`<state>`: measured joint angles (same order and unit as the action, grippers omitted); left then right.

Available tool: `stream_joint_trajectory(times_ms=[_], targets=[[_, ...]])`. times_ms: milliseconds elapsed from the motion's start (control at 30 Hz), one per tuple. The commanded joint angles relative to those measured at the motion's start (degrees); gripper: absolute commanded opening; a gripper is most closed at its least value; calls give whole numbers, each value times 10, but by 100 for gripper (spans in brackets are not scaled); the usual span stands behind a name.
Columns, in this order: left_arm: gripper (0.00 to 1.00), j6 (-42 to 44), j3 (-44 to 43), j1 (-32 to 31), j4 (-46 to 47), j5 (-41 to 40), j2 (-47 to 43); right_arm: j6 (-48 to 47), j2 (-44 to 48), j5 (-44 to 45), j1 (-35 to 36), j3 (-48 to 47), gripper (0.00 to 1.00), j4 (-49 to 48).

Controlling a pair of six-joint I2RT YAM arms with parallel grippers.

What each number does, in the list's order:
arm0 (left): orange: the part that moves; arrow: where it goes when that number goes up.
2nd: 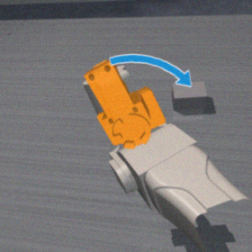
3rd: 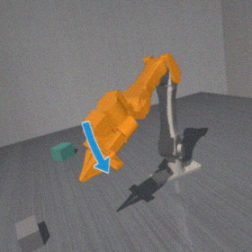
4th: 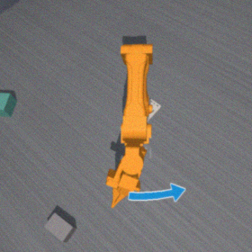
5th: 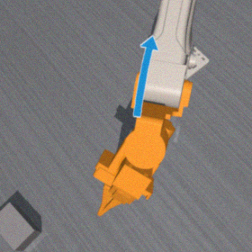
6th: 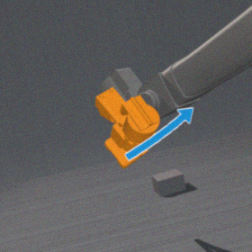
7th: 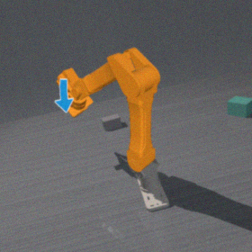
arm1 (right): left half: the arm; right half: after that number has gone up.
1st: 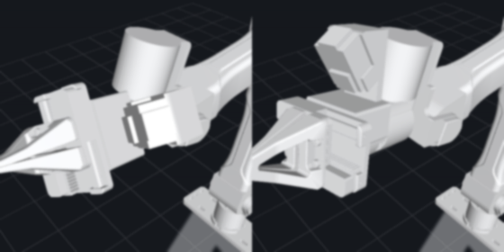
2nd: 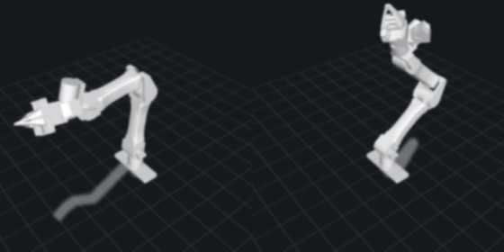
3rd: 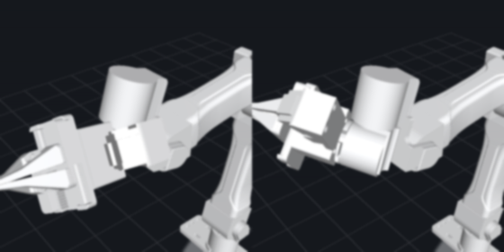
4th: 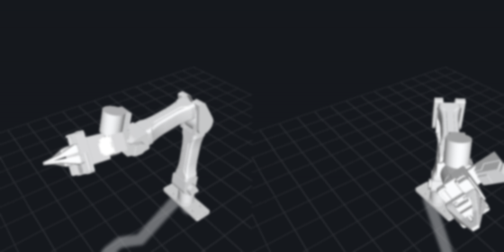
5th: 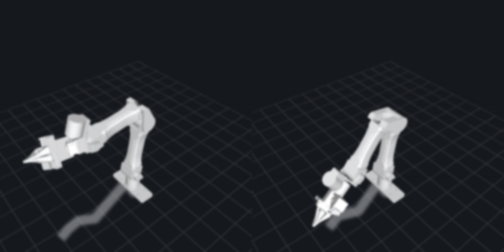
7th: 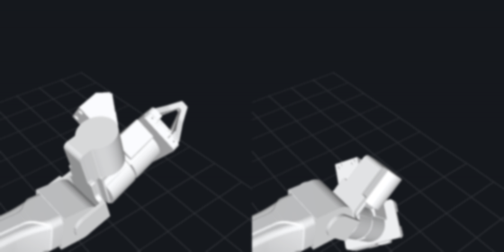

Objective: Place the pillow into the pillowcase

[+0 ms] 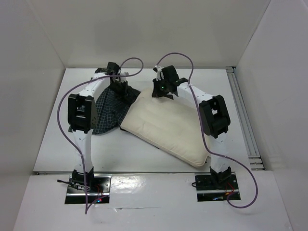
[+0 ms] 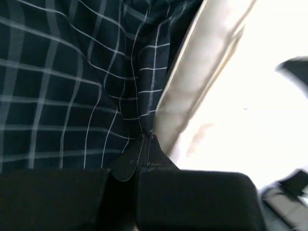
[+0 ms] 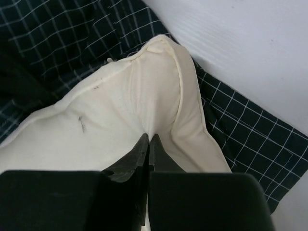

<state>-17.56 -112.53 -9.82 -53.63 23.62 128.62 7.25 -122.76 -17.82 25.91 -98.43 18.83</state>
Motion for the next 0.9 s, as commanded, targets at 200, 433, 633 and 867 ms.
stream_joint_trajectory(times_ms=[200,433,633,867], targets=[[0,-77,18,72,127,188,-118,-63,86,-77,34,46,0,-1],[0,-112,43,72,181,224,-130,-133,80,-105,81,-1,0,40],[0,-122,38,60,194,224,-111,-175,38,-70,128,-58,0,115],[0,-152,78,60,229,183,-123,-164,102,-29,139,8,0,101]])
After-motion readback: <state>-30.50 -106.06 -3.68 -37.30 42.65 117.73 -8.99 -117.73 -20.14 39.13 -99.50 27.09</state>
